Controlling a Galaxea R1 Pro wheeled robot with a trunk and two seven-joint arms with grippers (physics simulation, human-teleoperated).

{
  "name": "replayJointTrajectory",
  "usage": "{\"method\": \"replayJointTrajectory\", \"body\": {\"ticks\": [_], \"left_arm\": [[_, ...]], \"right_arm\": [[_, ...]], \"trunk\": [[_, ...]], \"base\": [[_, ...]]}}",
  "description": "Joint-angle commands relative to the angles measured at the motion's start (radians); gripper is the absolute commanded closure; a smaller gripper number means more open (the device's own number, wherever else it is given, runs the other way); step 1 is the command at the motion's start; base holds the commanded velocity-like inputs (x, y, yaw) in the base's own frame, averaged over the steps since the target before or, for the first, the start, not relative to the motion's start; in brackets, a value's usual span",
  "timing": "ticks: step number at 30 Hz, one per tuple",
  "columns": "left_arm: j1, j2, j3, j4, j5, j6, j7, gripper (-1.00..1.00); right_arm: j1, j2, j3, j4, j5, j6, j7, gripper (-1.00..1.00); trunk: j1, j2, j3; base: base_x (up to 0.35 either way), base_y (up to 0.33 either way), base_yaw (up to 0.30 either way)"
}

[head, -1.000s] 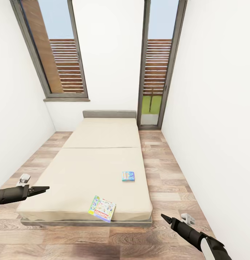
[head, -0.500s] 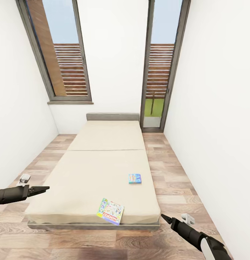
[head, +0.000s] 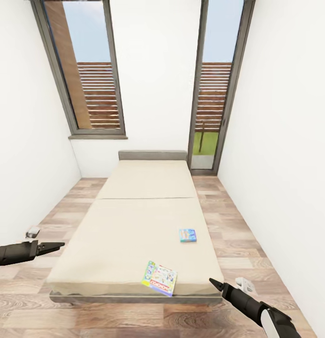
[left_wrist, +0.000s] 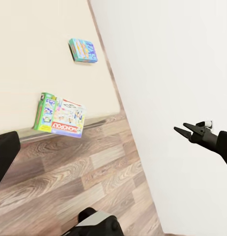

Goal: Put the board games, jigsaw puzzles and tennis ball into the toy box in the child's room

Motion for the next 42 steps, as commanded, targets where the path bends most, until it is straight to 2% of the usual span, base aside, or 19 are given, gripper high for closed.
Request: {"method": "replayJointTrajectory", "body": {"ticks": [1, 9, 23, 42], "left_arm": [[-0.001, -0.001, 0.003, 0.0, -0.011, 0.011, -0.008, -1.0], [-0.001, -0.001, 0.004, 0.0, -0.011, 0.011, -0.008, -1.0], [-0.001, -0.001, 0.005, 0.0, -0.011, 0.01, -0.008, -1.0], [-0.001, -0.001, 0.005, 0.0, -0.009, 0.01, -0.008, -1.0]], "right_arm": [[-0.001, 0.0, -0.002, -0.001, -0.007, 0.008, 0.002, -1.0], [-0.001, 0.0, -0.002, -0.001, -0.007, 0.008, 0.002, -1.0], [-0.001, 0.0, -0.002, -0.001, -0.007, 0.008, 0.002, -1.0], [-0.001, 0.0, -0.005, 0.0, -0.007, 0.008, 0.002, -1.0]], "trunk": [[0.001, -0.002, -0.001], [0.001, -0.002, 0.009], [0.001, -0.002, 0.01], [0.001, -0.002, 0.01]], "base": [[0.0, 0.289, 0.0], [0.0, 0.289, 0.0], [0.0, 0.277, 0.0], [0.0, 0.087, 0.0]]}}
